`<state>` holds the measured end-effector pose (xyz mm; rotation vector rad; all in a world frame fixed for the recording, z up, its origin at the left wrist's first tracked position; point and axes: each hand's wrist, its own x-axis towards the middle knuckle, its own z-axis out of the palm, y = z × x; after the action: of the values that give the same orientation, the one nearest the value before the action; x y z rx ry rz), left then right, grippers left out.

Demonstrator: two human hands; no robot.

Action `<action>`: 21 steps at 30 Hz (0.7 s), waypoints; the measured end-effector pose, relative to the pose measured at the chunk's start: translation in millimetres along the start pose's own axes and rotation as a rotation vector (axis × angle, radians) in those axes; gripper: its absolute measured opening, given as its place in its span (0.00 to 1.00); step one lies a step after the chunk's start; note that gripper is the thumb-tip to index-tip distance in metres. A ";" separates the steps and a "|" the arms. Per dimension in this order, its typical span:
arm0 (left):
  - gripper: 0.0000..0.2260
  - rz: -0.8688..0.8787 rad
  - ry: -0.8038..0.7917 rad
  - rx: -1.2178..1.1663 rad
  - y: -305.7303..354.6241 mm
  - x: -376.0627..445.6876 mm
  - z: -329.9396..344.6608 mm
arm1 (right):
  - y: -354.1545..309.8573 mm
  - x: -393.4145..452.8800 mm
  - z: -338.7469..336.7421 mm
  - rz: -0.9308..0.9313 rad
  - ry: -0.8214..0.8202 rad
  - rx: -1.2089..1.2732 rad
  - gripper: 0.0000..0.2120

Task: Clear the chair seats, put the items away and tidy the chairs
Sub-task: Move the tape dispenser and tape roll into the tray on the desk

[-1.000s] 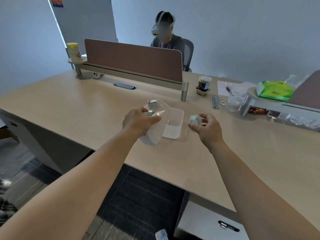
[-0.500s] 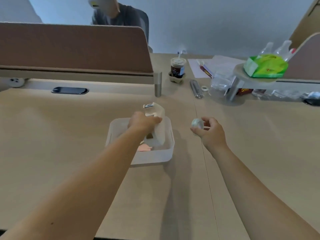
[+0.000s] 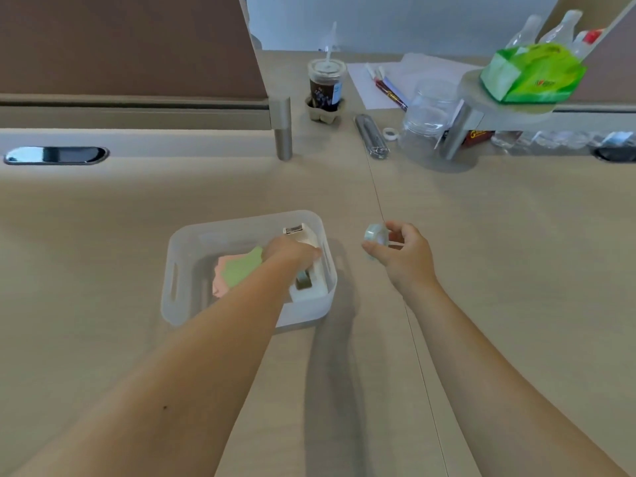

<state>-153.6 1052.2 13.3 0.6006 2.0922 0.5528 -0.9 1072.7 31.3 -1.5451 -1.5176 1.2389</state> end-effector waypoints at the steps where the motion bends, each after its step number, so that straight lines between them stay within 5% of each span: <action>1: 0.25 -0.004 0.011 0.043 -1.6 2.1 3.8 | 1.3 -0.3 -1.1 0.004 0.002 0.000 0.26; 4: 0.29 -0.037 0.020 0.076 -4.3 6.5 9.5 | 6.1 -1.0 -4.6 0.010 0.015 0.008 0.25; 9: 0.21 0.040 -0.080 -0.134 5.0 -7.2 -9.2 | 3.5 -7.7 -2.3 0.013 -0.009 0.011 0.26; 15: 0.07 0.249 0.096 -0.276 -1.6 -32.9 -61.5 | -19.3 -22.1 20.6 -0.060 -0.108 -0.024 0.25; 21: 0.11 0.326 0.174 -0.389 -31.1 -50.6 -117.1 | -43.1 -33.4 66.0 -0.169 -0.253 -0.172 0.26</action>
<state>-232.2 978.4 88.2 0.6850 1.9776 1.2030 -74.3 1034.6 53.6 -1.3694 -1.9199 1.2698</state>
